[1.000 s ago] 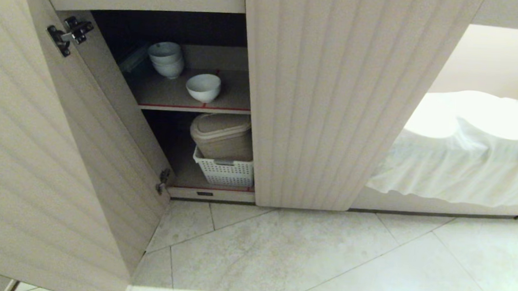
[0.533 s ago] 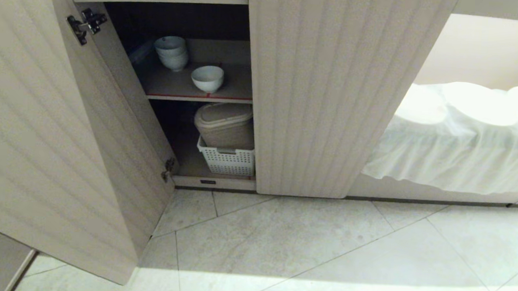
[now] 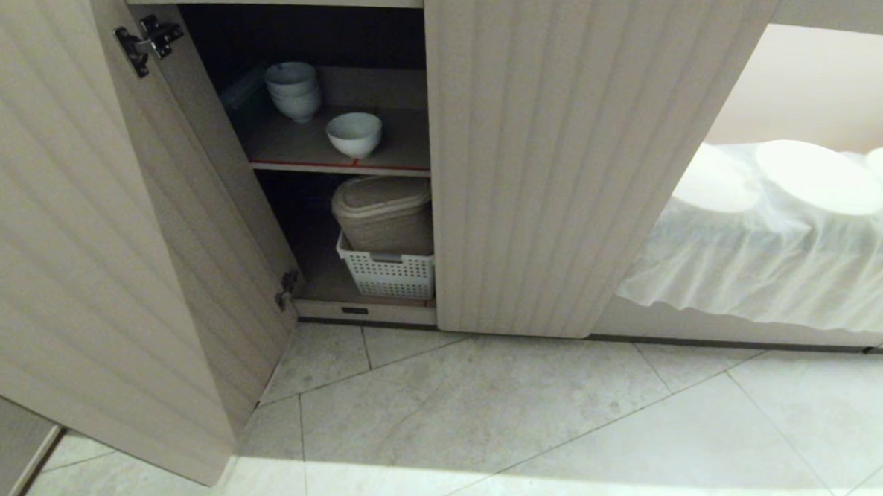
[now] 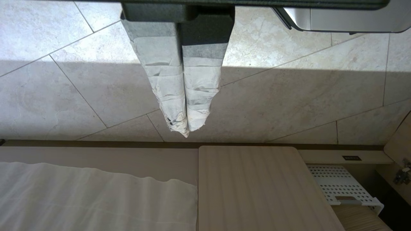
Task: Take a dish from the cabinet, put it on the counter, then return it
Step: Close the cabinet door
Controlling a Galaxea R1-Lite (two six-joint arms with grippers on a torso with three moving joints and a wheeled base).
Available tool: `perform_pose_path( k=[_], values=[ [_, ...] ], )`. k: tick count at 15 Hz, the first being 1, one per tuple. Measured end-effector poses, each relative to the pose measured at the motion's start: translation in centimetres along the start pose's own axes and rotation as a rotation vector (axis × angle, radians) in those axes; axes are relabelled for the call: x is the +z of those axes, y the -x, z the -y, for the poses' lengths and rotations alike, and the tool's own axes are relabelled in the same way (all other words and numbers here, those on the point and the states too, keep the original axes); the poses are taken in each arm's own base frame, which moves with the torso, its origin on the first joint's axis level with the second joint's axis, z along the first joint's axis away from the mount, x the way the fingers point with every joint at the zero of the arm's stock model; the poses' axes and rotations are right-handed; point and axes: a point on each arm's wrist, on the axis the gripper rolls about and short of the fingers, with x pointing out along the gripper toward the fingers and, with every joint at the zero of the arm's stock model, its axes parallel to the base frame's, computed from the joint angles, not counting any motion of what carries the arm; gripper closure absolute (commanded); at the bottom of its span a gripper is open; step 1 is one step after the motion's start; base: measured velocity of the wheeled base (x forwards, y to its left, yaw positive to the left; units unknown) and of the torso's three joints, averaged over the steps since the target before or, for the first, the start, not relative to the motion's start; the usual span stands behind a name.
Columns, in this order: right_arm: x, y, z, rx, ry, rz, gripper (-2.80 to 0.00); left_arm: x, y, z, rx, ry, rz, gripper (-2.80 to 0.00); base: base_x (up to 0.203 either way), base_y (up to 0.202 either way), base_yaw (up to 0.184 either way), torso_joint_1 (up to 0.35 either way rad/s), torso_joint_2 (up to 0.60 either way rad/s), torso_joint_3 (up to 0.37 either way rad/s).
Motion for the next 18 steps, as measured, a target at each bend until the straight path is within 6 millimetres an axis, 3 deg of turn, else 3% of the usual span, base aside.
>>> perform_pose_path(
  k=[18],
  values=[
    [0.00,0.00,0.00,0.001,-0.001,0.000,0.00,-0.01,0.00,0.01,-0.003,-0.003,-0.001,0.00,0.000,0.000,0.000,0.000,0.00,0.000]
  ],
)
